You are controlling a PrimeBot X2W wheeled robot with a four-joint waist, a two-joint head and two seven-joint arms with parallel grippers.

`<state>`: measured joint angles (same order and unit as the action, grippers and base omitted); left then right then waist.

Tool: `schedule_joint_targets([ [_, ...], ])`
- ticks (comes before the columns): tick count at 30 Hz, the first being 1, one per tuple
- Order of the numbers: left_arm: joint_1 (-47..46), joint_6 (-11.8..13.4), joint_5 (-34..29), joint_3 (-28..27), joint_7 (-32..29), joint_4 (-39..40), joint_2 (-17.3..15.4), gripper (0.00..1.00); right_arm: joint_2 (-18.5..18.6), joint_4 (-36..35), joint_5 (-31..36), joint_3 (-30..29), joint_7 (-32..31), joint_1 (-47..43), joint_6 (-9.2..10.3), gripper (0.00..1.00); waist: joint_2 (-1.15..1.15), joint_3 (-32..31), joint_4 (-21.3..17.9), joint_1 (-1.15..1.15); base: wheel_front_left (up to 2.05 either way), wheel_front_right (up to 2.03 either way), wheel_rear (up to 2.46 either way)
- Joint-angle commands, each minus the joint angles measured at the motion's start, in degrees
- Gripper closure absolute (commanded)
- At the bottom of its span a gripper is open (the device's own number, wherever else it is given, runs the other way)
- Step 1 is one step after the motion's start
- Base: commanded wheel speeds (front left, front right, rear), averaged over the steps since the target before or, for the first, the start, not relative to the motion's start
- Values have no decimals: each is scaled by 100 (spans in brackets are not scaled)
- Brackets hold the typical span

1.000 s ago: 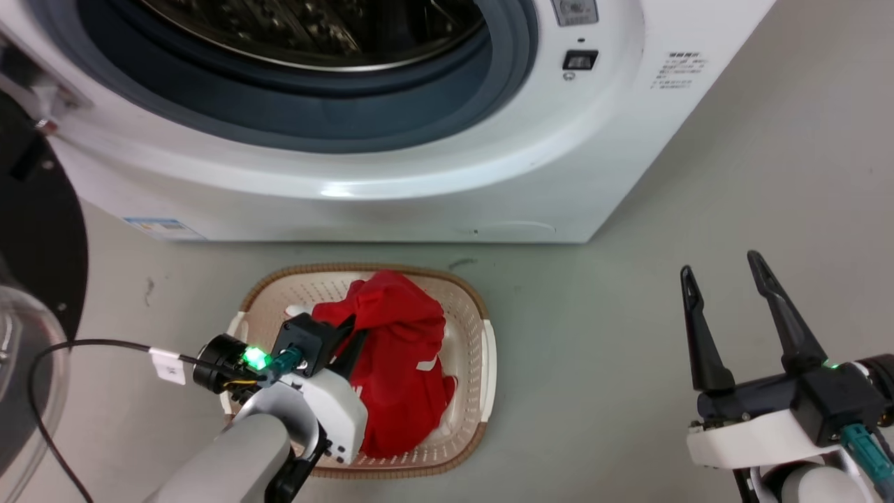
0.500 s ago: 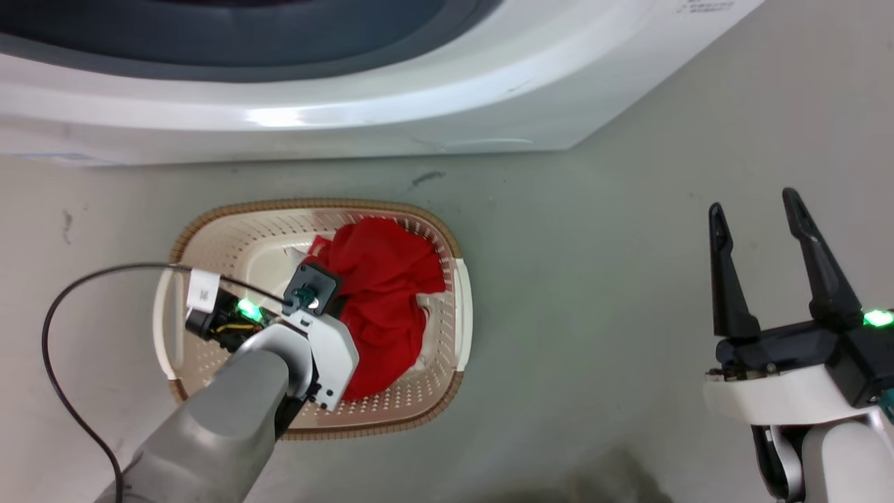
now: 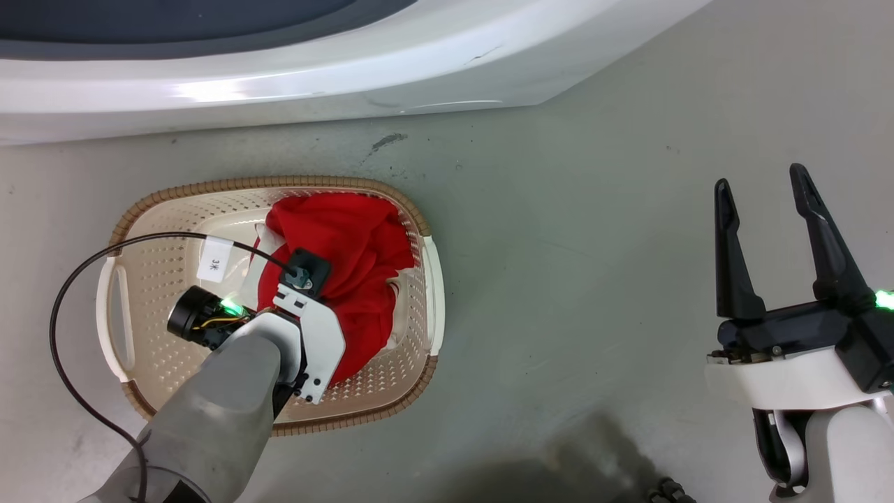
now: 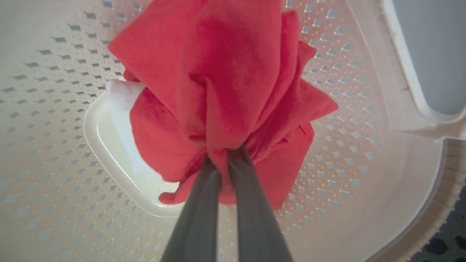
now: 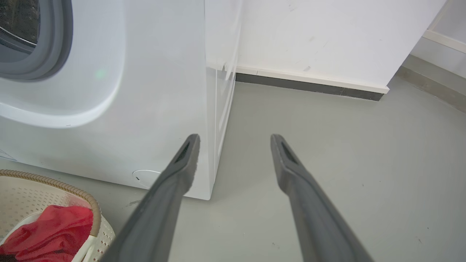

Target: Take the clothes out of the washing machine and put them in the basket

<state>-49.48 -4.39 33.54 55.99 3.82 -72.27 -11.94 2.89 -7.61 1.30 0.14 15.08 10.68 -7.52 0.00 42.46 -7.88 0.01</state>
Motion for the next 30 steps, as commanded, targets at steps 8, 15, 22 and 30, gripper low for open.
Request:
schedule_joint_targets([
  [8, 309, 63, 300, -248, 759, -83, 123, 0, -2, 186, -24, 56, 13, -109, 6, 0, 0, -587, 139, -1, 0, 0, 0],
  [15, 679, 279, 434, -640, 1142, 441, 149, 0, -1, 319, 3, 117, 12, -300, 6, 0, 0, -1264, 296, -1, 0, 0, 0],
  [22, 1509, 853, -48, -1579, 1137, 2179, -207, 0, -1, 377, 57, 124, 13, -607, 6, 0, 0, -1875, 494, -1, 0, 0, 0],
  [30, 2451, 1180, -832, -2625, 1138, 3786, -257, 0, -1, 437, 88, 104, 12, -896, 6, 0, 0, -2384, 657, -1, 0, 0, 0],
])
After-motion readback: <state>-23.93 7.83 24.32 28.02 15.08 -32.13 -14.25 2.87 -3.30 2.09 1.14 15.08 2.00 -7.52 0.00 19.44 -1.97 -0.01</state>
